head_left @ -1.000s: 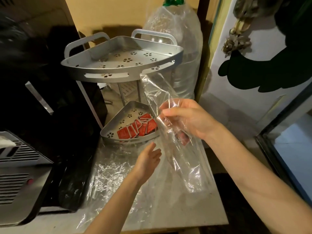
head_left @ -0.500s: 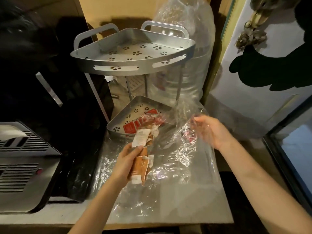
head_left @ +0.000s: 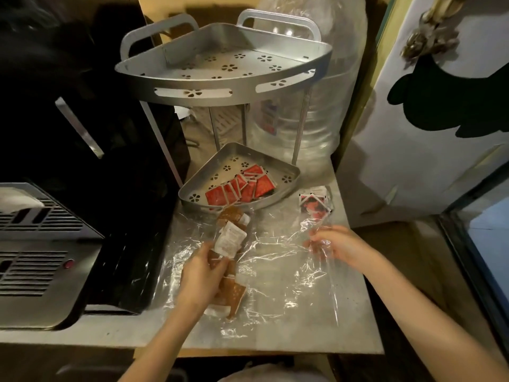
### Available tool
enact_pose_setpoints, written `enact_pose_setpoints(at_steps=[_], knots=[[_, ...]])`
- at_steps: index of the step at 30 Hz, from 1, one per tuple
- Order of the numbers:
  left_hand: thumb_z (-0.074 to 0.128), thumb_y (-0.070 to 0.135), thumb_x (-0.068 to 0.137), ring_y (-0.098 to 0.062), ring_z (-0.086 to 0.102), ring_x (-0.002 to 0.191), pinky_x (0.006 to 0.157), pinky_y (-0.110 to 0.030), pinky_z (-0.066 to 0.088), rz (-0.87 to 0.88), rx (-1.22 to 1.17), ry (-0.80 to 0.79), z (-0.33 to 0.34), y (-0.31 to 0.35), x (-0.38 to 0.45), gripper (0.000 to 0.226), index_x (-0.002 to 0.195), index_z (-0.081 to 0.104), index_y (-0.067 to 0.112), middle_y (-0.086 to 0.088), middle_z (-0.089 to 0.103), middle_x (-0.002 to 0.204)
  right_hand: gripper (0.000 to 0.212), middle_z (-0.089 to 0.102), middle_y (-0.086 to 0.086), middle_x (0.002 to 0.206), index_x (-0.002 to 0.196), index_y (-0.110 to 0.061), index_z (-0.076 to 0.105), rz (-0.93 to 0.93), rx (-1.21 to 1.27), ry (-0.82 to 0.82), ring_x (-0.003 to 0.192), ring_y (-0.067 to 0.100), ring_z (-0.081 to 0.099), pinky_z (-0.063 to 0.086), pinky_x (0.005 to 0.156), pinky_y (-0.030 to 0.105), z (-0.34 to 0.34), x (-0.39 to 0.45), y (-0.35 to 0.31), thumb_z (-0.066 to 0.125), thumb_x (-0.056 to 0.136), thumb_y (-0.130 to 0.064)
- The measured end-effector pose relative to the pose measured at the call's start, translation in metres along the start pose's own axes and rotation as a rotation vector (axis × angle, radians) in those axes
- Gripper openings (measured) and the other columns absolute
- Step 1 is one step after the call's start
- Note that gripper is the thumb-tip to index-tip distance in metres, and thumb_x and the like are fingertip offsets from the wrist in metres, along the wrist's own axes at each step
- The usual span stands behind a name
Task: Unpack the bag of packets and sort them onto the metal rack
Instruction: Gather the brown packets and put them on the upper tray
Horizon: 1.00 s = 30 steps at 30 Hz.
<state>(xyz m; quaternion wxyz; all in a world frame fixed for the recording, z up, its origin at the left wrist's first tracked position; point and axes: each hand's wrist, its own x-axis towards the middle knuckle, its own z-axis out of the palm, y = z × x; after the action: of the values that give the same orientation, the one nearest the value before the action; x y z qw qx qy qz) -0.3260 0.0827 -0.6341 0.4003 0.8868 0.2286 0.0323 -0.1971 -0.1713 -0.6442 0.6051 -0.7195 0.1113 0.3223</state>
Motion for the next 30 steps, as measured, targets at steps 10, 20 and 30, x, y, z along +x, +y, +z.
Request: enact_pose_setpoints(at_steps=[10,20,30], knots=[[0.062,0.015,0.08,-0.028,0.045,0.117,0.094,-0.032,0.038,0.211,0.217,0.104,0.015,0.009,0.018,0.046,0.124,0.049,0.007,-0.014,0.047,0.124,0.062,0.054,0.006,0.109,0.123,-0.01,0.041,-0.139,-0.21,0.301,0.089,0.015,0.055,0.042,0.071,0.024,-0.004,0.0,0.003,0.075,0.071,-0.01],[0.03,0.033,0.092,-0.027,0.037,0.134,0.112,-0.038,0.024,0.638,0.406,-0.03,0.071,0.059,0.047,0.048,0.134,0.042,0.013,-0.011,0.043,0.142,0.034,0.056,0.006,0.127,0.122,-0.015,0.056,-0.57,-0.874,0.417,0.122,0.023,0.041,0.036,0.101,0.035,0.018,0.02,-0.036,0.055,0.088,-0.015],[-0.016,0.05,0.081,-0.014,-0.021,0.139,0.111,-0.033,-0.023,0.608,0.659,-0.224,0.101,0.055,0.065,0.07,0.143,-0.014,0.018,0.001,-0.016,0.152,0.037,0.055,0.003,0.133,0.131,-0.018,0.046,-0.568,-1.207,0.371,0.127,0.021,0.044,0.03,0.105,0.036,0.035,0.049,-0.034,0.044,0.094,-0.026]])
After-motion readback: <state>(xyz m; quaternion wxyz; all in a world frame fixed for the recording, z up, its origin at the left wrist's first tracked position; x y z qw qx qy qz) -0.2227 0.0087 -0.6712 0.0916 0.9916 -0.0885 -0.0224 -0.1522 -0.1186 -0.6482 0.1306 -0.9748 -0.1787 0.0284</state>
